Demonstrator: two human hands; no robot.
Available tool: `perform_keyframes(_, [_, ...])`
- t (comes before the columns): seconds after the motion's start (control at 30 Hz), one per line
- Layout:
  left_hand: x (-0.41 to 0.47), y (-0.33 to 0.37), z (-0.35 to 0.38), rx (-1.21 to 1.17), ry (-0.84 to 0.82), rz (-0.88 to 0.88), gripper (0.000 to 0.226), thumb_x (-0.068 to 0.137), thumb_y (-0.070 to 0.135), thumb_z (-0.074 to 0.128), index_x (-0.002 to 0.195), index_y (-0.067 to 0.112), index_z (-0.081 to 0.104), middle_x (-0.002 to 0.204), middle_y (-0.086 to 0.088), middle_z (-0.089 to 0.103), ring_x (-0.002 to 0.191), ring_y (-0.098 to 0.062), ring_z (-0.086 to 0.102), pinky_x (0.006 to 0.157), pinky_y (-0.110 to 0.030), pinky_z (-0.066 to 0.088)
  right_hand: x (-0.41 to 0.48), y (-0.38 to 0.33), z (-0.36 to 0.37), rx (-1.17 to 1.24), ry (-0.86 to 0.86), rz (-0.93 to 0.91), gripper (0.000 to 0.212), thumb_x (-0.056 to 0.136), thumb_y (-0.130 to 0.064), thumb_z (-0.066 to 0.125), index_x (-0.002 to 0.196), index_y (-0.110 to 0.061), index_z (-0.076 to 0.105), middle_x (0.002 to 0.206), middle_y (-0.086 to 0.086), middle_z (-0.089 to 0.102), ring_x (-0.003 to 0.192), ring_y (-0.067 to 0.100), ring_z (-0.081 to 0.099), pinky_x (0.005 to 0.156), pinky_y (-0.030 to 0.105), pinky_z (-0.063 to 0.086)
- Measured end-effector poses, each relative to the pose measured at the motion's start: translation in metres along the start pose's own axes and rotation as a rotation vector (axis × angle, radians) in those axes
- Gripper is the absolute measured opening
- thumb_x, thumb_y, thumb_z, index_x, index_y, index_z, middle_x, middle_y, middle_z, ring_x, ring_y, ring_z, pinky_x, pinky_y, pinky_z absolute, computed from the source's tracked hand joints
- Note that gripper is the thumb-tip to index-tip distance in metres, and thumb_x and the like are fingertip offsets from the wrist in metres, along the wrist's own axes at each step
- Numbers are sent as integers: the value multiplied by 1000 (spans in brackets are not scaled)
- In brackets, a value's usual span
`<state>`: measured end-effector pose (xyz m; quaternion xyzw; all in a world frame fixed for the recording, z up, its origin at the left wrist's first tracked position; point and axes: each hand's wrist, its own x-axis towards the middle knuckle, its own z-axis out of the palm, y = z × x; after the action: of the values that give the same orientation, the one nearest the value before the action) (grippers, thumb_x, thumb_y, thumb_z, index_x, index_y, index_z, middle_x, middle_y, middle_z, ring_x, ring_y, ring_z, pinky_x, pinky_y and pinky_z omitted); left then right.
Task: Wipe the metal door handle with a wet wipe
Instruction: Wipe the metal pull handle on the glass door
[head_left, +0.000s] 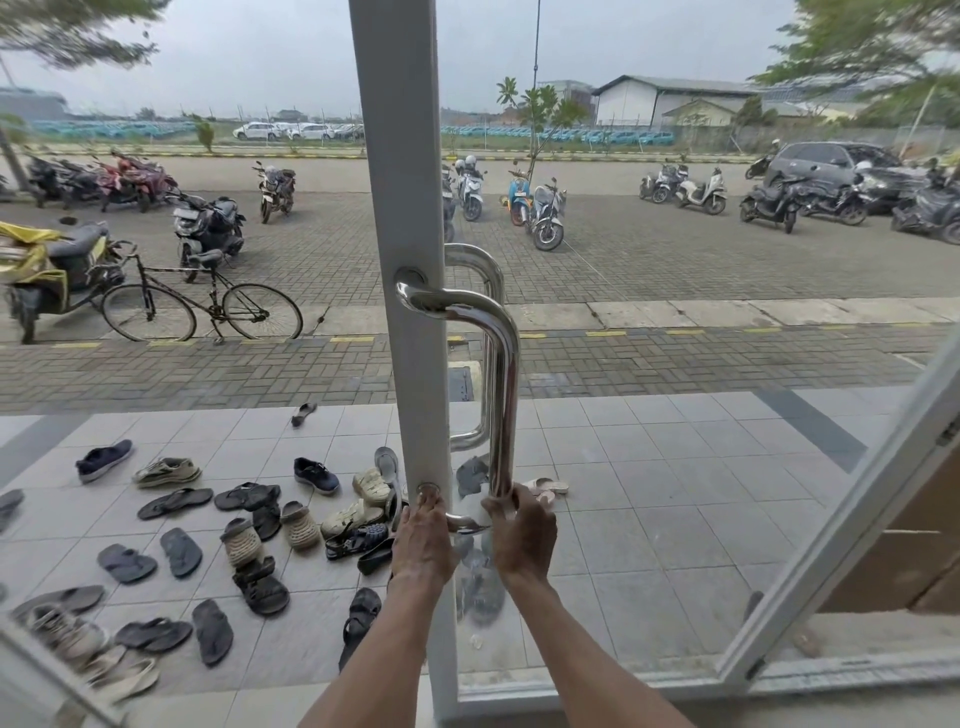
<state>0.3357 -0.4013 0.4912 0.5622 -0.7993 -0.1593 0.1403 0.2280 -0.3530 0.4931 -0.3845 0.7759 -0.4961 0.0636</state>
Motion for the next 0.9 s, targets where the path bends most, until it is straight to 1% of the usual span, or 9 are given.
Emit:
perform_keyframes(0.07, [2, -1, -1, -2, -18, -7, 42, 85, 9, 65, 126, 9, 56, 124, -9, 62, 123, -30, 53, 112, -38, 40, 8, -19, -5, 44, 84, -84, 18, 82, -26, 78, 95, -15, 72, 82, 4, 75, 79, 23, 68, 82, 28, 49])
perform_keyframes(0.1, [1, -1, -2, 0, -20, -9, 40, 85, 10, 65, 125, 9, 58, 122, -8, 63, 121, -29, 54, 111, -38, 41, 13, -30, -7, 82, 126, -133, 19, 84, -27, 77, 97, -15, 71, 82, 2, 76, 77, 19, 70, 94, 26, 46])
perform_keyframes(0.13, [1, 0, -4, 3, -22, -9, 37, 85, 11, 65, 122, 9, 60, 120, -8, 64, 119, -29, 55, 110, -37, 41, 20, -40, -10, 120, 161, -175, 21, 86, -29, 76, 99, -14, 70, 84, -1, 76, 76, 15, 71, 107, 28, 41])
perform_keyframes(0.2, [1, 1, -4, -4, -19, -7, 36, 85, 11, 67, 121, 10, 60, 119, -7, 65, 116, -27, 56, 111, -37, 41, 31, -54, -15, 168, 217, -245, 27, 88, -34, 73, 104, -13, 68, 87, -3, 77, 75, 9, 71, 116, 35, 34])
perform_keyframes(0.4, [2, 1, -3, -27, -11, -19, 41, 84, 7, 65, 125, 10, 58, 124, -8, 62, 119, -27, 55, 110, -38, 41, 24, -40, -10, 132, 175, -273, 36, 92, -36, 68, 113, -7, 66, 91, 0, 77, 86, 15, 73, 121, 34, 25])
perform_keyframes(0.53, [4, 1, -2, -41, -17, -42, 36, 85, 4, 61, 120, 10, 62, 122, -10, 63, 118, -28, 56, 106, -35, 43, 4, -14, -2, 48, 31, -90, 21, 89, -31, 72, 102, -15, 69, 87, 0, 75, 100, 32, 66, 98, 45, 49])
perform_keyframes(0.6, [4, 1, -3, -49, -30, -53, 33, 86, 4, 60, 119, 10, 62, 122, -11, 62, 118, -28, 55, 104, -35, 43, 2, -13, -5, 55, 11, -80, 17, 86, -25, 75, 99, -15, 70, 85, -1, 75, 99, 33, 66, 96, 48, 51])
perform_keyframes(0.73, [4, -2, -3, -52, -45, -59, 36, 89, 3, 57, 124, 11, 58, 123, -12, 61, 117, -28, 54, 102, -35, 43, 23, -44, -19, 108, 91, -198, 22, 85, -28, 76, 101, -14, 70, 90, -3, 77, 85, 18, 72, 120, 42, 28])
perform_keyframes(0.9, [4, 3, -4, -38, -45, -70, 38, 91, 0, 51, 128, 11, 55, 123, -12, 62, 117, -28, 56, 103, -36, 45, 54, -84, -38, 191, 183, -328, 28, 89, -40, 70, 104, -17, 68, 91, -5, 77, 83, 14, 73, 123, 33, 19])
